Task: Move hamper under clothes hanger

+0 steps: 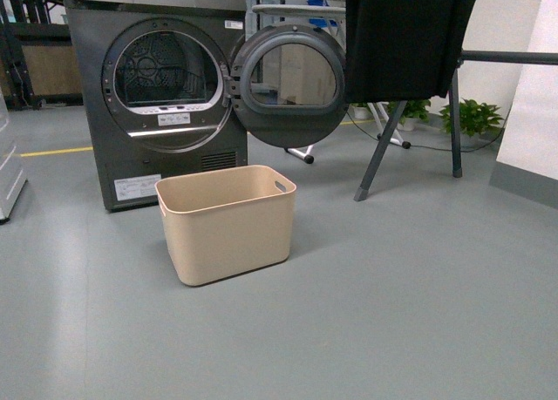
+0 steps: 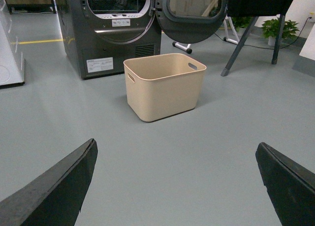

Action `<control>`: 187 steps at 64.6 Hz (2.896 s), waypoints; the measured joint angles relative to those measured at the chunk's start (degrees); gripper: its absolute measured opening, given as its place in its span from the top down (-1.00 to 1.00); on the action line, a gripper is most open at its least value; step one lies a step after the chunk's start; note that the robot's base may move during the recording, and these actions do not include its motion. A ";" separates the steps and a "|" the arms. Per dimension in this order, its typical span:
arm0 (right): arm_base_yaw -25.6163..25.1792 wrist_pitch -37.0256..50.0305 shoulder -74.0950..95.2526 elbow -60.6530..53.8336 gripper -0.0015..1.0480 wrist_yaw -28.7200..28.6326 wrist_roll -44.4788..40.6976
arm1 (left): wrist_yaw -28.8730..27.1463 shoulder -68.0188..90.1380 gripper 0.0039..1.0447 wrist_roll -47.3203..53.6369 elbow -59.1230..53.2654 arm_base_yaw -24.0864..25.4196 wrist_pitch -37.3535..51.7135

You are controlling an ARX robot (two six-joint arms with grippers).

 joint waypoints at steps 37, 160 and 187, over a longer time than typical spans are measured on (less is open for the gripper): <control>0.00 0.00 0.00 0.00 -0.85 0.02 0.00 | 0.00 0.02 -0.88 0.00 0.00 0.00 0.00; -0.04 -0.02 0.00 0.00 -0.85 0.02 0.00 | -0.07 0.11 -0.88 0.00 0.00 -0.02 -0.04; -0.02 -0.02 0.00 0.00 -0.85 -0.02 0.00 | -0.02 0.04 -0.88 -0.02 0.00 0.09 -0.04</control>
